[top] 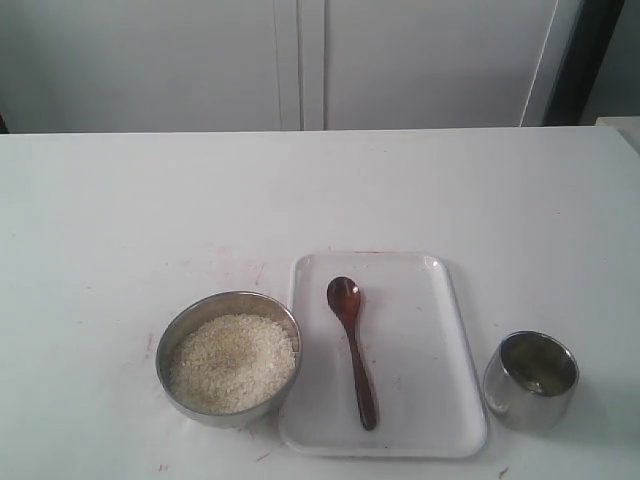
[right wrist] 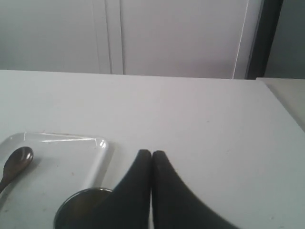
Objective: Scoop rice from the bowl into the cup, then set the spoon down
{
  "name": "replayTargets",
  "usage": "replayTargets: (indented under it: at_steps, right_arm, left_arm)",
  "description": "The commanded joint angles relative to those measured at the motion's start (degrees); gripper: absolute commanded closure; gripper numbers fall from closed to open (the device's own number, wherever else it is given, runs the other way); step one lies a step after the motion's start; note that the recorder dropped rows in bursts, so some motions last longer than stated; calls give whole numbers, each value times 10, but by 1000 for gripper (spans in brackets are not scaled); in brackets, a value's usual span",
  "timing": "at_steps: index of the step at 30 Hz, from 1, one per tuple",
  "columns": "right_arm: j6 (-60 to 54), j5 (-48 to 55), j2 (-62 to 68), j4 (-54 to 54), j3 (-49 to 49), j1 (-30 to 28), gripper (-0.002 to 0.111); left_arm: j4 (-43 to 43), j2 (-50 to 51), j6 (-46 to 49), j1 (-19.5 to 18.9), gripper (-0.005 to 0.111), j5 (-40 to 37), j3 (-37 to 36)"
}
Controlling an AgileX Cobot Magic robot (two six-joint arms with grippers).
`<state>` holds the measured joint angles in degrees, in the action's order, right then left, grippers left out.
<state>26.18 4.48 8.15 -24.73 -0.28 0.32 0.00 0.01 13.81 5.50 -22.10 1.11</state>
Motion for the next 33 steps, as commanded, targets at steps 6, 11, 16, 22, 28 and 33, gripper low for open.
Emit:
replayTargets:
  at_steps: [6, 11, 16, 22, 28, 33]
  right_arm:
    - [-5, 115, -82, -8, 3, -7, 108]
    - [-4, 135, -82, -8, 3, -8, 108]
    - [3, 136, -82, -8, 3, -8, 108]
    - [36, 139, -82, -8, 3, -8, 108]
    - [-164, 142, -82, 163, 3, -8, 108]
    - [-309, 147, -82, 278, 3, -8, 108]
  left_arm:
    - [-3, 0, -3, 4, 92, -28, -5]
    - [-3, 0, -3, 4, 92, -28, -5]
    - [-3, 0, -3, 4, 92, -28, -5]
    - [-3, 0, -3, 4, 92, -28, -5]
    - [-3, 0, -3, 4, 92, -28, -5]
    - [-3, 0, -3, 4, 92, -28, -5]
